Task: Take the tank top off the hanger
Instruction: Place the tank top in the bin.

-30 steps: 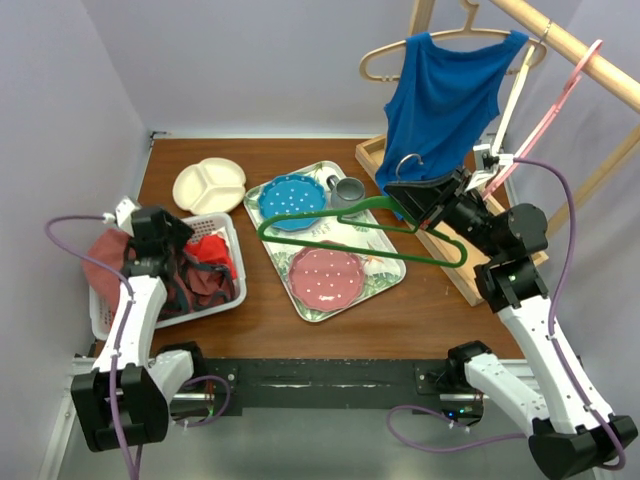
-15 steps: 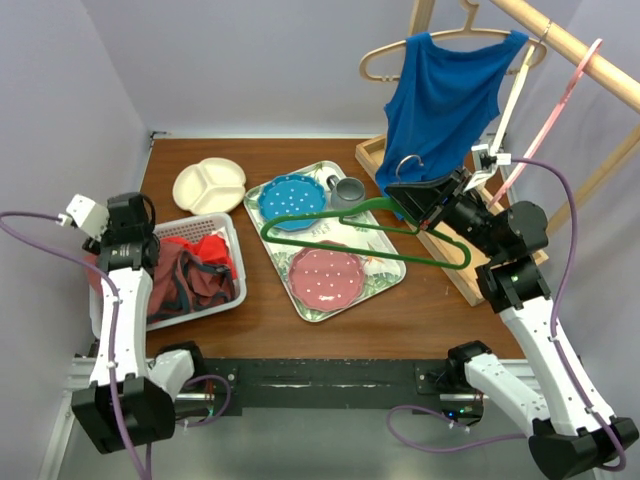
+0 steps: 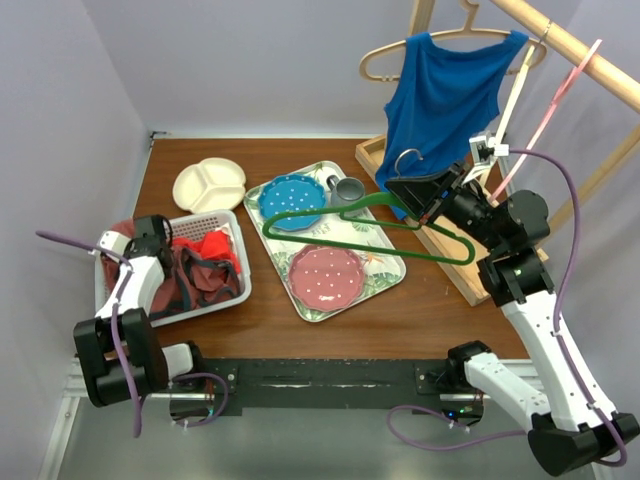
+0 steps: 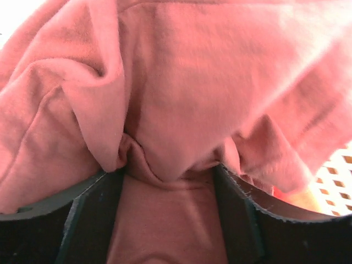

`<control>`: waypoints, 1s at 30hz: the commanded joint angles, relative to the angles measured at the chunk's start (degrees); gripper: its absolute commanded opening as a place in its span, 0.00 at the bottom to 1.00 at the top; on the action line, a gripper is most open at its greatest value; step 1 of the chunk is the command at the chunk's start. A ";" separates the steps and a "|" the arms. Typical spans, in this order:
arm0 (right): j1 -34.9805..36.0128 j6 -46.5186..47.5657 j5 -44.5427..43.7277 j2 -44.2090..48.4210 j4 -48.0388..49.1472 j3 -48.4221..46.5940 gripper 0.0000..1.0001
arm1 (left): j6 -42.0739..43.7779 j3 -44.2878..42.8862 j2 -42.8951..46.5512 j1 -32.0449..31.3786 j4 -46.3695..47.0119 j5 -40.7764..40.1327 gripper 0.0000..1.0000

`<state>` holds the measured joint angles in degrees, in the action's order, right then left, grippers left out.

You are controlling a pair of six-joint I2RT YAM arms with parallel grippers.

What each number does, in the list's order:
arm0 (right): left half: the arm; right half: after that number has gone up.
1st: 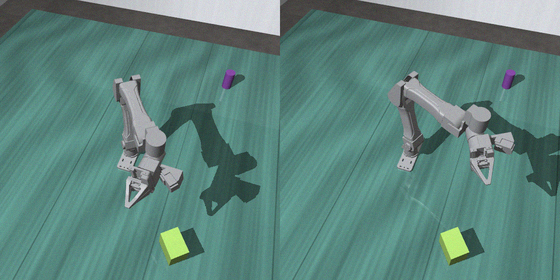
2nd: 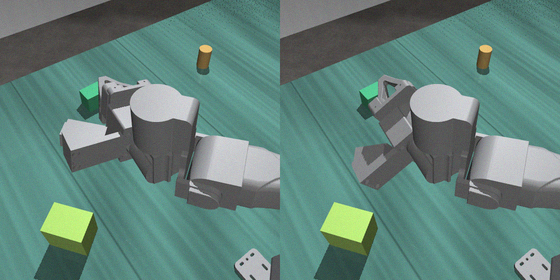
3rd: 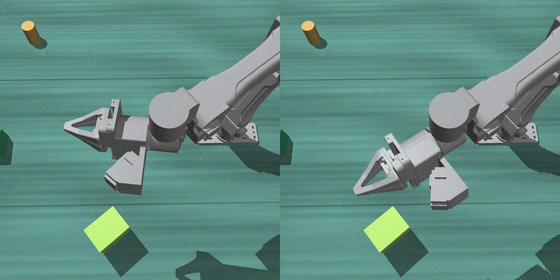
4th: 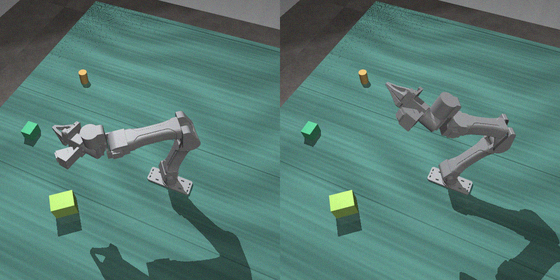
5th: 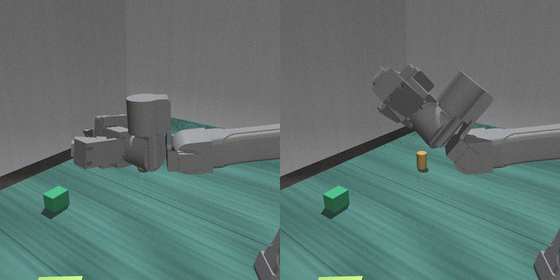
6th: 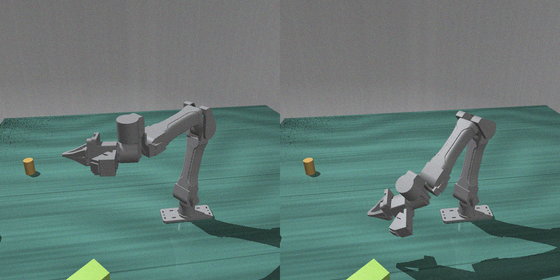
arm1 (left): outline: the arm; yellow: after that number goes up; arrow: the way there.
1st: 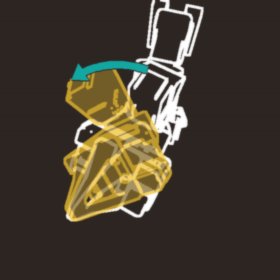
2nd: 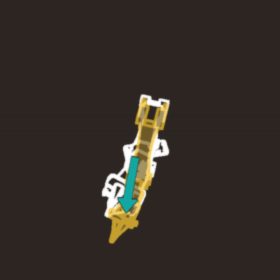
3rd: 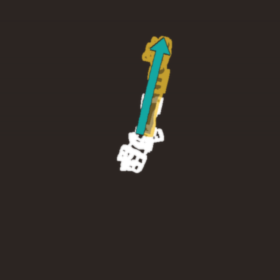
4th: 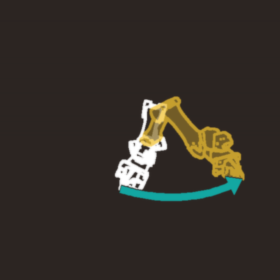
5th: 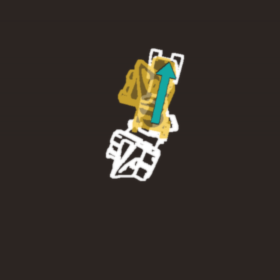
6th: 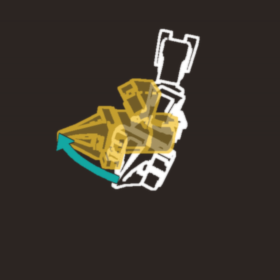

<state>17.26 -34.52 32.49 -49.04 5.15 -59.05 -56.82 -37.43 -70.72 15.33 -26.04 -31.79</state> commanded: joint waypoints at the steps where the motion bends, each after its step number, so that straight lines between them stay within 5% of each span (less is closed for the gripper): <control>1: 0.32 1.74 -1.46 0.44 -0.05 -2.92 0.00 | -0.58 -8.68 3.04 -0.30 -10.13 -0.64 0.75; 7: 0.23 2.27 -2.52 -0.09 -1.19 -3.18 0.00 | 1.86 -20.91 7.52 -0.57 -19.05 -4.15 0.87; 9: 0.23 2.18 -2.43 -0.53 -1.46 -3.79 0.00 | 4.86 -21.46 9.62 -0.65 -16.16 -6.26 0.99; 14: 0.41 1.04 -1.55 -0.97 -0.58 -4.06 0.00 | 16.55 -18.47 7.10 -0.48 -0.95 -12.41 0.95; 23: 0.58 0.24 -1.12 -0.36 0.30 -3.80 0.00 | 16.21 -32.96 -17.84 -0.39 -7.61 -19.09 0.91; 30: 0.67 1.48 -1.46 -0.18 -0.58 -4.15 0.00 | 18.58 -35.00 -23.32 -0.30 -5.26 -18.13 0.86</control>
<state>17.63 -33.39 31.03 -50.17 2.81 -60.66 -39.81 -71.26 -94.21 14.87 -32.88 -47.20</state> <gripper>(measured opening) 0.029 0.884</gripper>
